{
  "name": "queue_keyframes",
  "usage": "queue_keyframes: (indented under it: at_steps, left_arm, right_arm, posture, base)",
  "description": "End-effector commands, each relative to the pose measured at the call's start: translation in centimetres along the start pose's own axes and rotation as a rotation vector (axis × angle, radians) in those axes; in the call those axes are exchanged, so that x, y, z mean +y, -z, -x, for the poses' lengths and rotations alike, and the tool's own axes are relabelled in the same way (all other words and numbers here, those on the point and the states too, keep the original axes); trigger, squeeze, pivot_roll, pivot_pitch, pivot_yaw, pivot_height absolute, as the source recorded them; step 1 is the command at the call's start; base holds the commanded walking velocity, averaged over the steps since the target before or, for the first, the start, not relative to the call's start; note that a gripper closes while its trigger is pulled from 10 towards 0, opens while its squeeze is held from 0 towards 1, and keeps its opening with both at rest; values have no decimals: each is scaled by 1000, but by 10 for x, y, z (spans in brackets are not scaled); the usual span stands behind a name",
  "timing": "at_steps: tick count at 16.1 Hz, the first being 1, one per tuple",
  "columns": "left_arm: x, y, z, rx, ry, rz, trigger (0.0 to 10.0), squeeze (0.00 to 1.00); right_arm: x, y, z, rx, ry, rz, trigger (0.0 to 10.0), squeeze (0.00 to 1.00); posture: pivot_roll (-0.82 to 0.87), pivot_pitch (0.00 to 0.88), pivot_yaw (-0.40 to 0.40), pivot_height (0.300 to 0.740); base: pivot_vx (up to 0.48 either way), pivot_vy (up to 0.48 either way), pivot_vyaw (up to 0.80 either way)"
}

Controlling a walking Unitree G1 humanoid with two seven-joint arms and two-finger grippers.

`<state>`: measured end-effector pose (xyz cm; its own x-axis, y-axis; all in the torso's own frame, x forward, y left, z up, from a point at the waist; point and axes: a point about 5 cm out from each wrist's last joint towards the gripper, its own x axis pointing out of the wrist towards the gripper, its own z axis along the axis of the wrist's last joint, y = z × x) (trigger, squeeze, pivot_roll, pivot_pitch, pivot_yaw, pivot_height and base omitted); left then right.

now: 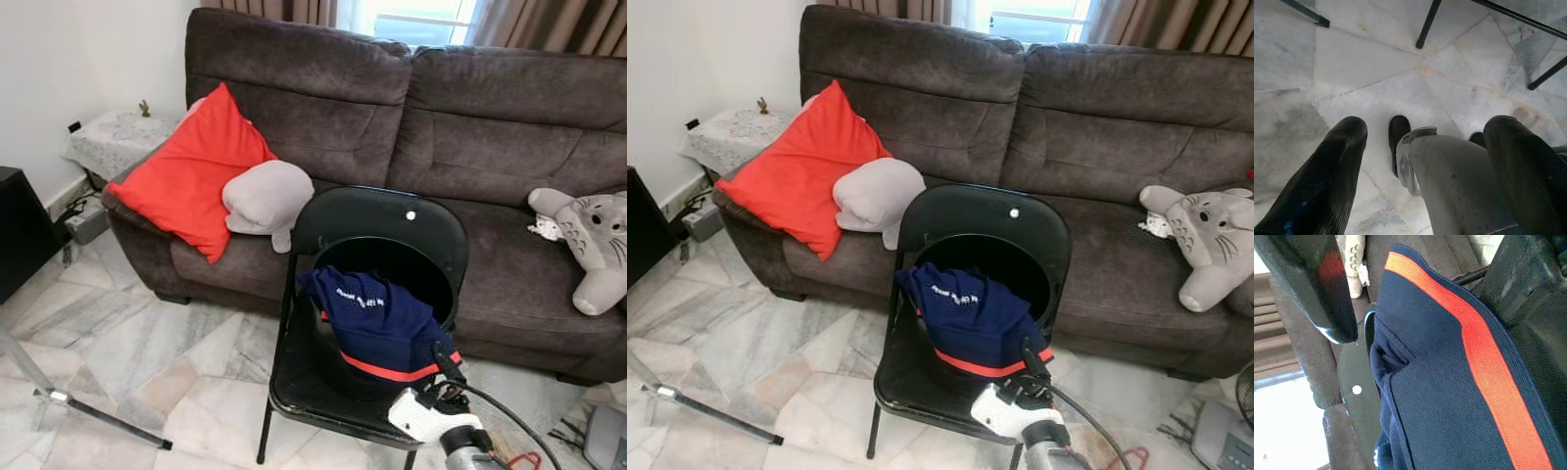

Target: Hang hanger

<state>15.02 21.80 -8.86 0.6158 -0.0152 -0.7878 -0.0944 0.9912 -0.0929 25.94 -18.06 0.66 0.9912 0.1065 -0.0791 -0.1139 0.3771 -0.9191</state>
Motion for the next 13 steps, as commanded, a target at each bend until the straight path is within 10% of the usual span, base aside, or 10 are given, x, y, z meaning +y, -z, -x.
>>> queue_keyframes:
  at_steps: [1,13]
  left_arm:
    - [-1,6,1,24,-1,-12,10000,0]
    - [-1,5,1,23,1,-18,10000,0]
  right_arm:
    - [-4,-2,-3,-15,20,0,10000,0]
    - [-11,-14,-4,-95,120,-24,10000,0]
  posture:
    - [25,36,-24,740]
    - [31,28,-22,740]
  base:
    - [0,0,0]
    - [0,0,0]
